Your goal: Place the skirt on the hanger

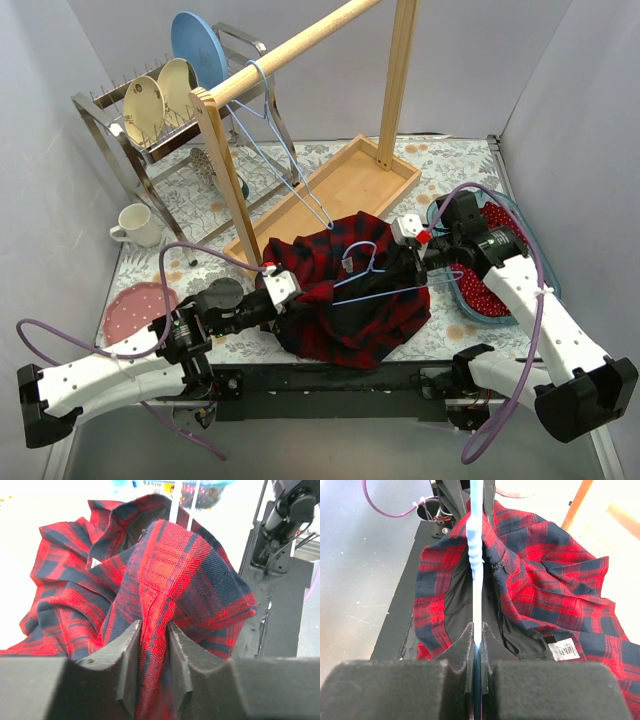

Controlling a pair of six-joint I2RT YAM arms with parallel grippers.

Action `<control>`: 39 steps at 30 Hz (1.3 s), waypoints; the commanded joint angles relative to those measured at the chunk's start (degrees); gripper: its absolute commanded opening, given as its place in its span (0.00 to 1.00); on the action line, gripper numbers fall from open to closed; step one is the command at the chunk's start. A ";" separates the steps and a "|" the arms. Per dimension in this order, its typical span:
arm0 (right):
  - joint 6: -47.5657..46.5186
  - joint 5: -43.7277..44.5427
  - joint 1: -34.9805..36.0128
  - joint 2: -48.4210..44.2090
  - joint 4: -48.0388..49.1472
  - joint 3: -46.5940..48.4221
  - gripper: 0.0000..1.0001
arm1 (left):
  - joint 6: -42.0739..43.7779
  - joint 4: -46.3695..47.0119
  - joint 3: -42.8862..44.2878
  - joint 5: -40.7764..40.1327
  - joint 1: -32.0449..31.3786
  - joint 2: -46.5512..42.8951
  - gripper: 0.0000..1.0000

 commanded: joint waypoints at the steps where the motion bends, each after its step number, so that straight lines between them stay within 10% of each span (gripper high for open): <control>1: -0.67 -5.82 0.27 1.75 0.44 1.60 0.01 | -0.16 2.10 0.77 1.30 0.16 2.96 0.28; 18: 3.98 -3.72 3.17 3.08 5.53 -0.42 0.03 | -0.26 1.85 2.69 0.88 0.43 5.00 0.00; 25: 15.14 5.51 2.73 0.18 12.74 -0.95 0.50 | 0.28 -3.25 3.94 -2.74 0.34 -0.90 0.00; 39: 29.56 22.65 -11.06 -0.52 11.43 8.98 0.75 | 10.64 -9.93 4.46 -1.52 0.34 -4.24 0.00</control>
